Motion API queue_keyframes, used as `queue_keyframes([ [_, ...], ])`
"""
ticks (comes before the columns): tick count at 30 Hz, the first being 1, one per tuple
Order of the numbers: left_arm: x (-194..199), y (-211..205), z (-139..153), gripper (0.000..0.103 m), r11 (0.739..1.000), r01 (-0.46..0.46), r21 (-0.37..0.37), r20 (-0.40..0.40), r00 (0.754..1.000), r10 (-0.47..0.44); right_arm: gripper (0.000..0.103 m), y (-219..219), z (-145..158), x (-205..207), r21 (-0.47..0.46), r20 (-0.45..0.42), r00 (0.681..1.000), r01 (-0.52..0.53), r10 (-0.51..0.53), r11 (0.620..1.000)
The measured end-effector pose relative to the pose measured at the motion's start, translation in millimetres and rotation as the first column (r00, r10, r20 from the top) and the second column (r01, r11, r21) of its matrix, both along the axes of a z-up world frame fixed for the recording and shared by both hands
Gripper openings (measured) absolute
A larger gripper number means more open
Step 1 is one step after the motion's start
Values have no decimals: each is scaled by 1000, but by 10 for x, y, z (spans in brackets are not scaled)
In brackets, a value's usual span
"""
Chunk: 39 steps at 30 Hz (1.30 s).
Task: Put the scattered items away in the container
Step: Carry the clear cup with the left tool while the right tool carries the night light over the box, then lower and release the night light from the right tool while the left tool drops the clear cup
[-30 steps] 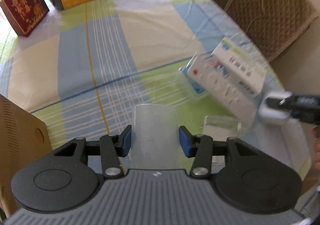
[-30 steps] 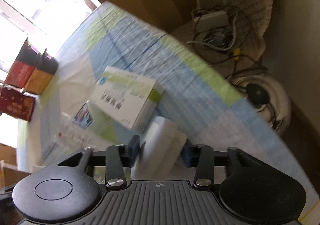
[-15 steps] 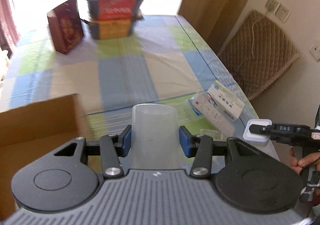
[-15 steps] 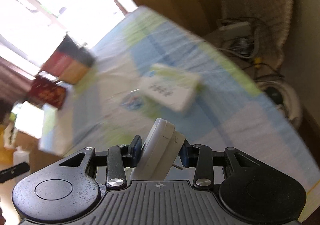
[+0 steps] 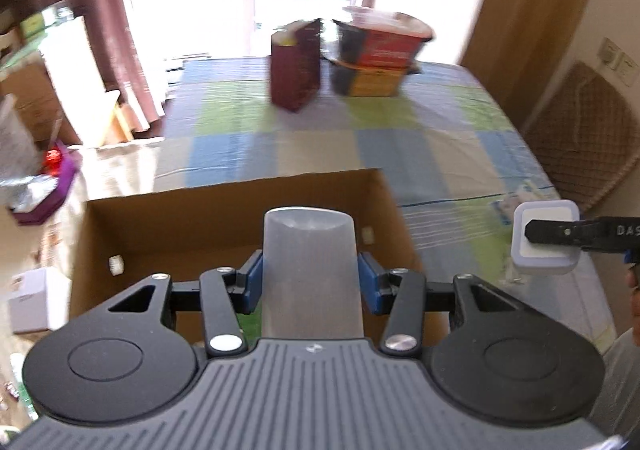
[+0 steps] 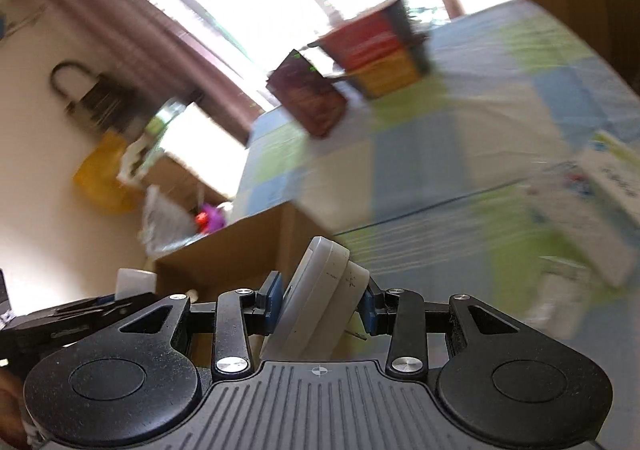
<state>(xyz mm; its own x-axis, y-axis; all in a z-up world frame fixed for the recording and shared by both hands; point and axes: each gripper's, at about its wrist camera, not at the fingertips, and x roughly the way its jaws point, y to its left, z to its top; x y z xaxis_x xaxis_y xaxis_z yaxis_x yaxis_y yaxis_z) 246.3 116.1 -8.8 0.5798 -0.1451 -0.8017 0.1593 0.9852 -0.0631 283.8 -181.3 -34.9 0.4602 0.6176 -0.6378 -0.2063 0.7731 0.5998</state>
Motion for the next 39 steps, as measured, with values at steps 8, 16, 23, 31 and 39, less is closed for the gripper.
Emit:
queue_keyframes([
  [8, -153, 572, -80, 43, 997, -68, 43, -22, 997, 69, 41, 797, -32, -60, -26, -1, 988, -152, 152, 988],
  [16, -97, 948, -394, 43, 991, -104, 82, -86, 990, 111, 41, 1471, -323, -56, -229, -40, 951, -309, 308, 923],
  [23, 4, 1115, -650, 43, 989, -90, 117, -138, 985, 106, 41, 1812, -511, -61, -478, -83, 887, -435, 454, 763],
  [31, 51, 1147, -805, 43, 990, -80, 116, -170, 981, 99, 41, 2047, -704, -115, -635, -203, 792, -554, 576, 538],
  [39, 88, 1153, -874, 43, 991, -75, 108, -182, 979, 94, 41, 2147, -1001, -115, -656, -304, 755, -608, 581, 447],
])
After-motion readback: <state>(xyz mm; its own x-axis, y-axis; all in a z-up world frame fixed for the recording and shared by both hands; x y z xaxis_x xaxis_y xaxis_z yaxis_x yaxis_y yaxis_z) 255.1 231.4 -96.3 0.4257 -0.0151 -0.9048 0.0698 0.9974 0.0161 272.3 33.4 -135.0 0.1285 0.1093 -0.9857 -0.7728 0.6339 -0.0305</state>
